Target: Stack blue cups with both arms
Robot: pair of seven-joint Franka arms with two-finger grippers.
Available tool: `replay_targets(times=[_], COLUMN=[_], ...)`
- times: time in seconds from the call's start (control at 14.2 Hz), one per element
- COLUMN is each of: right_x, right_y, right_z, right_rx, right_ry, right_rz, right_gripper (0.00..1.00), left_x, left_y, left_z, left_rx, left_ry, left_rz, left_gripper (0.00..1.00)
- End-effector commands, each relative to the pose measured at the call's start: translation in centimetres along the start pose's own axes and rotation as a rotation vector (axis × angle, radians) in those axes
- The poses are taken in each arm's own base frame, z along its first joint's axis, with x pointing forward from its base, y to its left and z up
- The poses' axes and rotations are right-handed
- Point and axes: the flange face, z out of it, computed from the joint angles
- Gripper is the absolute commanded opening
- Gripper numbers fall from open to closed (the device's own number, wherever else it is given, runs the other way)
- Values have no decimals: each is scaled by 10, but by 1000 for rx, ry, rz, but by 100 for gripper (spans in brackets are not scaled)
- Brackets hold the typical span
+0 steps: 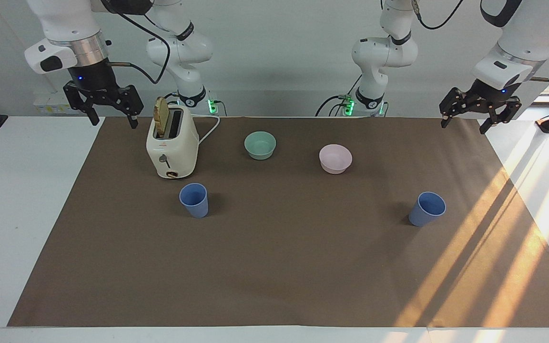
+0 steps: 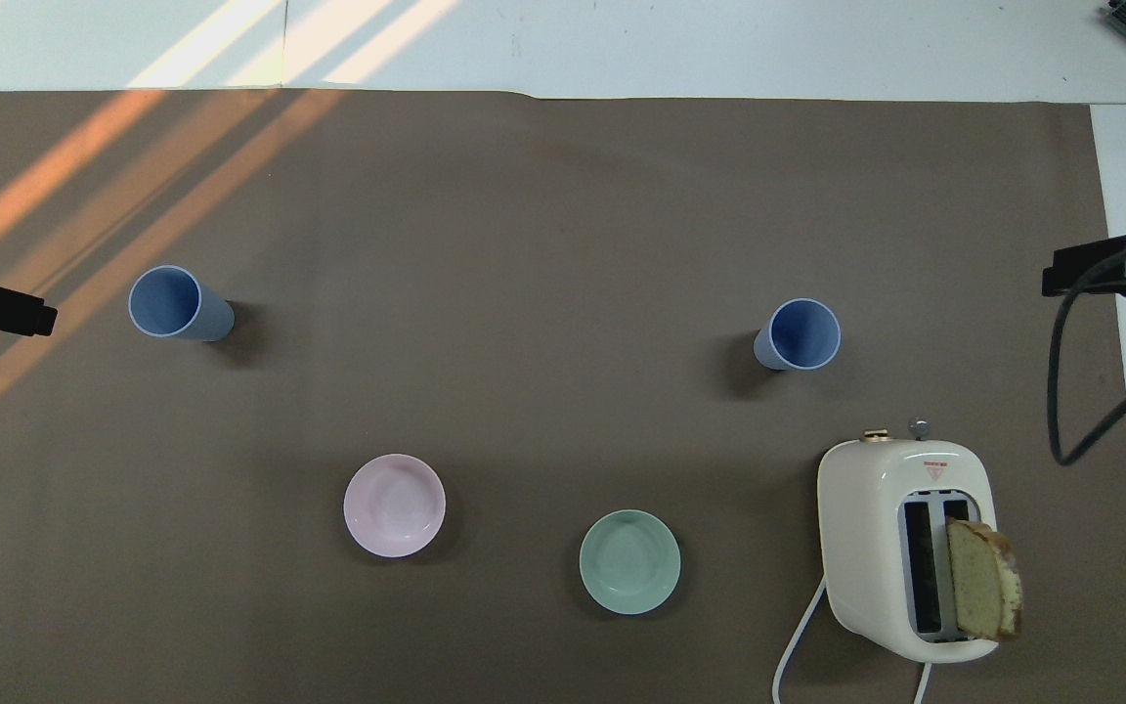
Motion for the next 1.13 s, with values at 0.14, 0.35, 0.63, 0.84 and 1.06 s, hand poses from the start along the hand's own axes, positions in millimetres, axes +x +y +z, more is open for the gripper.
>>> replay_targets(times=[0.14,0.35,0.63,0.84,1.06], right_x=[-3,-3,-3,-3,-3], right_y=[5,5,5,4,5], right_z=[-3,-3,-3,-3,-3], right_rx=[-19,-19,-19,-18,-19], right_ry=[-3,-3,-3,-3,-3], right_rz=[-13,-15,-15,-16,-15], right_gripper=[100,100,100,100,100], left_x=[-4,-4,-2,-1,0], left_y=[-8,-7,-5,-6,-8], left_z=[-8,-6,-7,-6,-8], left_rx=[5,4,2,-1,8], left_ry=[8,-2,-4,-5,21], left_rz=[-19,-18,-36,-42,-44], left_gripper=[100,100,100,100,100])
